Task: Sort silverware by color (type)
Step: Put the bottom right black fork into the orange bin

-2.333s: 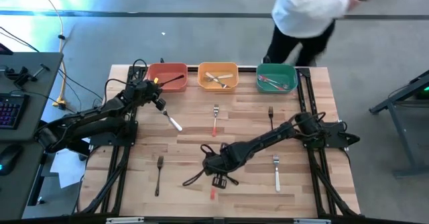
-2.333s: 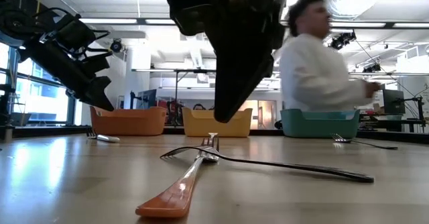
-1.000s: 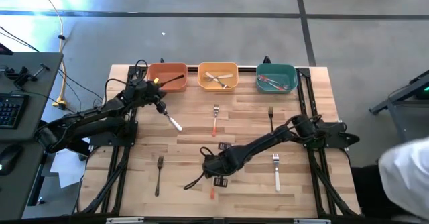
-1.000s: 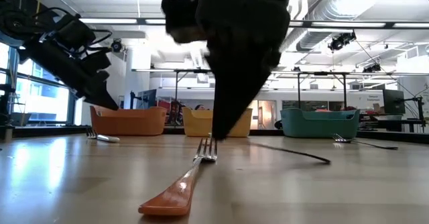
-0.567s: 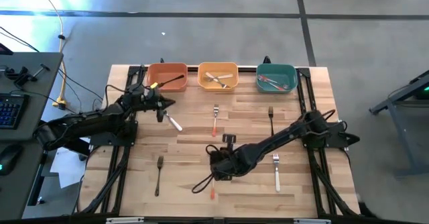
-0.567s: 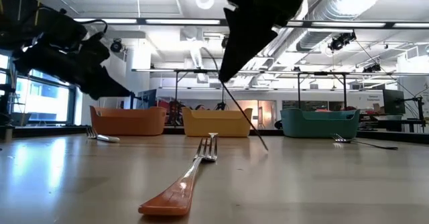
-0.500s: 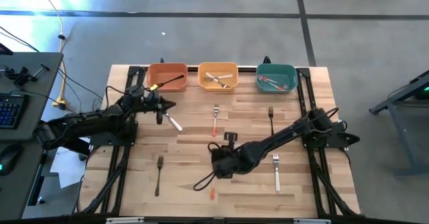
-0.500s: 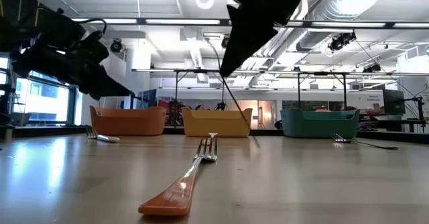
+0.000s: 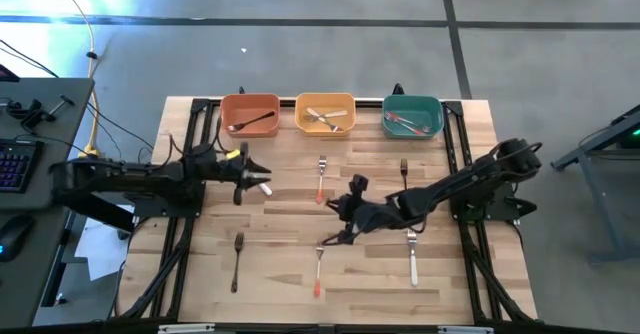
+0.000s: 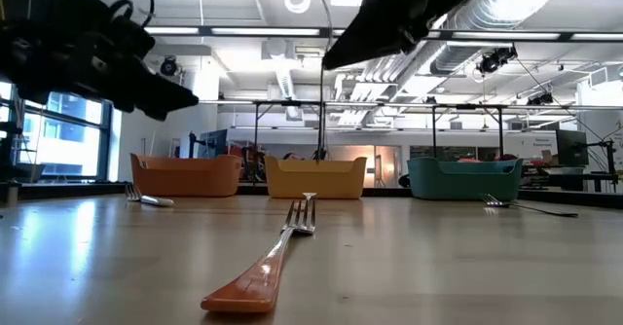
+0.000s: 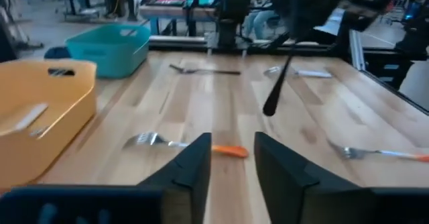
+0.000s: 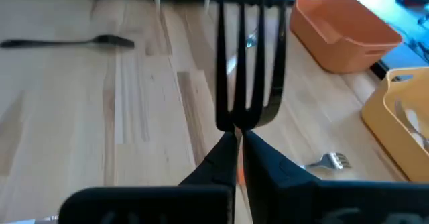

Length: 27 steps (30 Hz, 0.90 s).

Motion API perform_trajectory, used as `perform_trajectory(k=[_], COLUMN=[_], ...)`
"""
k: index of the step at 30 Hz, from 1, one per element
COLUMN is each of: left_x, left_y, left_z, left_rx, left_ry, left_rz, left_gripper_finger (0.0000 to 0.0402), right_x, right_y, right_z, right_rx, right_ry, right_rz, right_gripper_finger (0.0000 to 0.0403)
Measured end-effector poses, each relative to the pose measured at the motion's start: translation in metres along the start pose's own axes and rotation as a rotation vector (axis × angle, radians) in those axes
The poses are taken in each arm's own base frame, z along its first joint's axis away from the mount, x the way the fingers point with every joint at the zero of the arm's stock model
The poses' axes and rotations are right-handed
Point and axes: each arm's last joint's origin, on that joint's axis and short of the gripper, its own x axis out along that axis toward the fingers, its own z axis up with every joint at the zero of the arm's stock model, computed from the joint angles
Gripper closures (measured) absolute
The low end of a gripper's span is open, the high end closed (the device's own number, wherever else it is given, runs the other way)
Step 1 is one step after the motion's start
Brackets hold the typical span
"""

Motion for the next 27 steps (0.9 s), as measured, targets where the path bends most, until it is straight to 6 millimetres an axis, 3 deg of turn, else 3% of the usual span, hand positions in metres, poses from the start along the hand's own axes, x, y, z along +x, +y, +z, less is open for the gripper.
perform_trajectory(k=[6, 12, 27], left_x=[0.015, 0.041, 0.145], left_y=[-0.022, -0.036, -0.046], left_z=[0.011, 0.018, 0.031], left_rx=[0.031, 0.07, 0.13], left_ry=[-0.01, 0.028, -0.042], left_rz=[-0.036, 0.023, 0.018], left_gripper_finger=[0.0248, 0.0225, 0.0219], right_x=[0.004, 0.007, 0.005], right_y=[-0.014, -0.019, -0.017], right_z=[-0.007, -0.002, 0.007], right_rx=[0.049, 0.07, 0.098], right_ry=[-0.082, -0.144, -0.227], right_rz=[0.003, 0.014, 0.063], right_gripper_finger=[0.0403, 0.0403, 0.0403])
